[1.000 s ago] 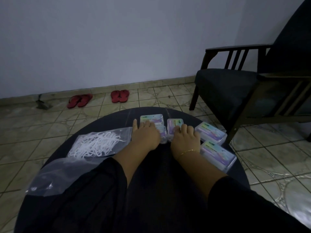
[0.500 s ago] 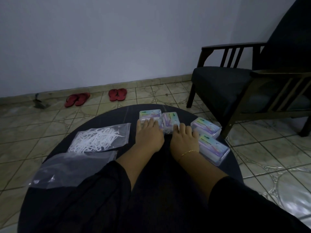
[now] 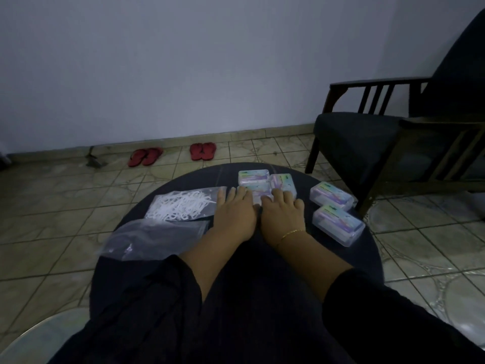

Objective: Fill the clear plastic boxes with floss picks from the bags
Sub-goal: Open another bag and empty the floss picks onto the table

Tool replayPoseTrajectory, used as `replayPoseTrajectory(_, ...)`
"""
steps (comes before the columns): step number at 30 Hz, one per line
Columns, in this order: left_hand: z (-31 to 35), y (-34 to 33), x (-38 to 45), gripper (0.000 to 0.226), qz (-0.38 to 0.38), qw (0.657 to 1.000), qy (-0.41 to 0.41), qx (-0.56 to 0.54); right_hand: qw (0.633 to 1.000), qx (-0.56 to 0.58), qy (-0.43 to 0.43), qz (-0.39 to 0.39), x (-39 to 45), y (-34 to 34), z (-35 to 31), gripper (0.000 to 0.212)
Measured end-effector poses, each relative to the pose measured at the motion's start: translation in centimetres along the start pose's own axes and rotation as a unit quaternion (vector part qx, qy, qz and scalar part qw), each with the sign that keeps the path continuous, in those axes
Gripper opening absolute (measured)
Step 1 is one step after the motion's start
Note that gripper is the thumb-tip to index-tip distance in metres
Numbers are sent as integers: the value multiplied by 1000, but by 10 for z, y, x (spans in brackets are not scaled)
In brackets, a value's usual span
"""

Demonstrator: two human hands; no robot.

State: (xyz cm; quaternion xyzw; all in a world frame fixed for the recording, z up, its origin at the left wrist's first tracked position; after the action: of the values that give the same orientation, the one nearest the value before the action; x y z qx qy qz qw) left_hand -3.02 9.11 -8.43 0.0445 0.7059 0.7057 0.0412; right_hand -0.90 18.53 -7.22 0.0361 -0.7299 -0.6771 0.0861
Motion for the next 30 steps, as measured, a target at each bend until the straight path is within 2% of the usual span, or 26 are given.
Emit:
replayPoseTrajectory(3,-43,12,-4,53,16,999,50,-11,999,37,19,8,7,-3,-29,42)
replayPoseTrajectory(6,-96,13,-3,53,0,994,107,-27,988,142,14,-59,21,-16,-50,42)
replayPoseTrajectory(10,-169,2,1,56,-36,977,197,-74,927,350,-16,-134,39,-33,-68,39)
replayPoseTrajectory(14,-205,-28,5,60,-84,974,186,-103,881,453,-31,-131,54,-40,-79,45)
replayPoseTrajectory(16,-204,-46,4,60,-104,975,170,-103,884,445,-32,-138,63,-43,-83,42)
replayPoseTrajectory(18,-200,-56,6,61,-86,976,172,-98,893,423,-33,-151,73,-46,-88,38)
replayPoseTrajectory(23,-199,-59,16,63,-34,964,233,-121,909,397,-54,-118,99,-54,-91,34)
replayPoseTrajectory(30,-199,-51,39,67,26,942,276,-189,932,355,16,-65,115,-46,-98,30)
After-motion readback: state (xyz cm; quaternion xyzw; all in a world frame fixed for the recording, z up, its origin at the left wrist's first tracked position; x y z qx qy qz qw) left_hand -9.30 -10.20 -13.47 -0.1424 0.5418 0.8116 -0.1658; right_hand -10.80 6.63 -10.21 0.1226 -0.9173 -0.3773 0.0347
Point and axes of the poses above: each hand's wrist, its own x-axis towards the middle knuckle, its own y-axis out of the back of the hand, z = x × y, the point moved 5 cm from there along x, towards the middle knuckle, and after that the axes turned 4 degrees about -z, right-handed, at the moved point
